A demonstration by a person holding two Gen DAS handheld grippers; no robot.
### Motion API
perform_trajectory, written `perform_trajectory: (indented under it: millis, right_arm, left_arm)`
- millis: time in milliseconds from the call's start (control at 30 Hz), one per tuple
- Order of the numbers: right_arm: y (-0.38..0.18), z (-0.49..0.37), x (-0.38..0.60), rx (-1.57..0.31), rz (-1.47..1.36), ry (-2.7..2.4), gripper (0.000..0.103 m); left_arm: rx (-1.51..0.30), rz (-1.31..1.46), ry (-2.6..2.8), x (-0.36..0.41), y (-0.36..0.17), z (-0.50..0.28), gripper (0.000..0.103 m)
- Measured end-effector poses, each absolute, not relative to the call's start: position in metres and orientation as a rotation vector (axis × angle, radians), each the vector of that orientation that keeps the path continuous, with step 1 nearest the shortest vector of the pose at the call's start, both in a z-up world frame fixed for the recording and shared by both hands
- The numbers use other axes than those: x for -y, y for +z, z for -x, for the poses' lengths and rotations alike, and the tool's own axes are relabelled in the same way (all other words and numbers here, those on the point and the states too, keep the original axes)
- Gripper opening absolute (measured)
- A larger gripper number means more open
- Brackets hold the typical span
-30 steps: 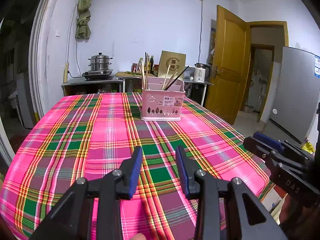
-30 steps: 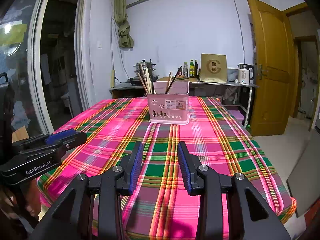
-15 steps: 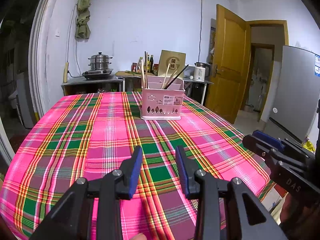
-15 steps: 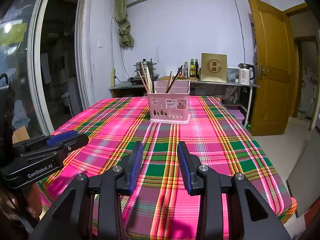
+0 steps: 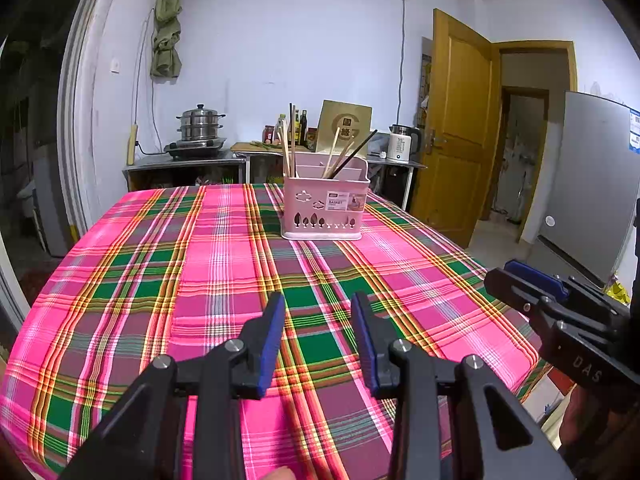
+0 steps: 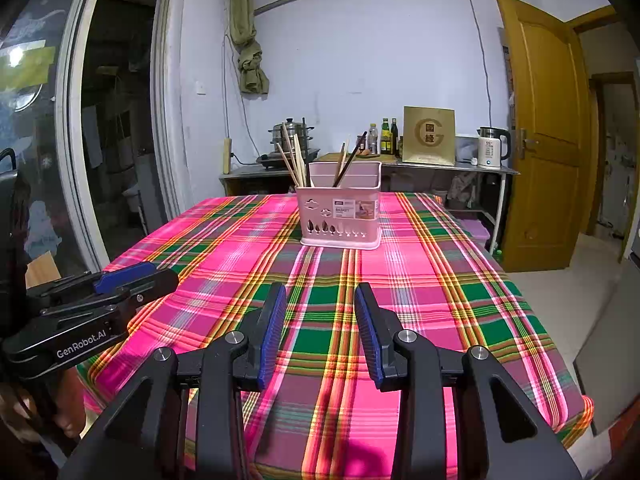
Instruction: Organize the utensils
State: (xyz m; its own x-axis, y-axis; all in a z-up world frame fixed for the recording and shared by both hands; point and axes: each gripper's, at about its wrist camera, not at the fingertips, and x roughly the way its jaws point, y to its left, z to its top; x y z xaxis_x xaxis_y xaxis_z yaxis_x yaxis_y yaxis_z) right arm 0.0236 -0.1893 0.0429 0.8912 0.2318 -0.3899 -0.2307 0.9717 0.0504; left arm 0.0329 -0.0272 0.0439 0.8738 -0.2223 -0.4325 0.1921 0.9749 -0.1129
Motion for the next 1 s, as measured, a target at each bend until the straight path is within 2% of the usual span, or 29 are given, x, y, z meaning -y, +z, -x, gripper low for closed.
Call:
perform_trajectory:
  millis: [1000]
  right_arm:
    - [0.0432,-0.0238,0.1884,-0.408,-0.005,0.241,0.036]
  left_arm:
    - [-0.469,0.065,-0.229,0.0308,0.0434,-0.0344,0.036]
